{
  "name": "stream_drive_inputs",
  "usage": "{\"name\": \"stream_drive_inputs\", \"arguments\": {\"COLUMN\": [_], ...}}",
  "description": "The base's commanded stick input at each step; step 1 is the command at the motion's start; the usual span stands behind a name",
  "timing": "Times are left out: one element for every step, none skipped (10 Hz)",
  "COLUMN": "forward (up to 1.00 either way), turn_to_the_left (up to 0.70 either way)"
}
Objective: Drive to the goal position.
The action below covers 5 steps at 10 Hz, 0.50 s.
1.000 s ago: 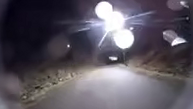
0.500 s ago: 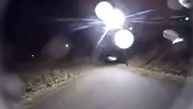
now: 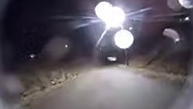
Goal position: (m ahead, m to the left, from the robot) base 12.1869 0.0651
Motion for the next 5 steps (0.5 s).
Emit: {"name": "stream_drive_inputs", "arguments": {"forward": [1.00,1.00,1.00,1.00,1.00], "turn_to_the_left": [0.00,0.00,0.00,0.00,0.00]}}
